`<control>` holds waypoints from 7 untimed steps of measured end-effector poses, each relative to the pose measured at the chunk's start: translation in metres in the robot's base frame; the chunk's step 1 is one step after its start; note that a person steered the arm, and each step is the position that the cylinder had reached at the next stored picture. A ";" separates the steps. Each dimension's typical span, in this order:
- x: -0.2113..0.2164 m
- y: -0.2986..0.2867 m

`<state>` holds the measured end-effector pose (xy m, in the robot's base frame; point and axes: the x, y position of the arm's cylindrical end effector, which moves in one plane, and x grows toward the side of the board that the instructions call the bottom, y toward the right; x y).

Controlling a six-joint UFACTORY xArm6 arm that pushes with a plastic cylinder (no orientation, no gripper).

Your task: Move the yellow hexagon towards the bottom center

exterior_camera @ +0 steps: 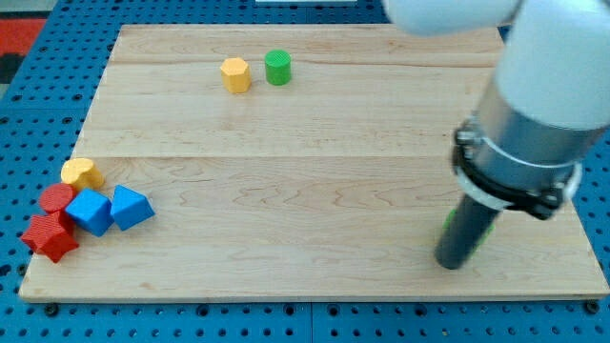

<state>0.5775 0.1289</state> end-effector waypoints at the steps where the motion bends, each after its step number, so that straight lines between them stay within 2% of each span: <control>1: -0.054 -0.049; 3: -0.193 -0.151; 4: -0.224 -0.221; 5: -0.235 -0.286; 7: -0.277 -0.295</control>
<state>0.3000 -0.1660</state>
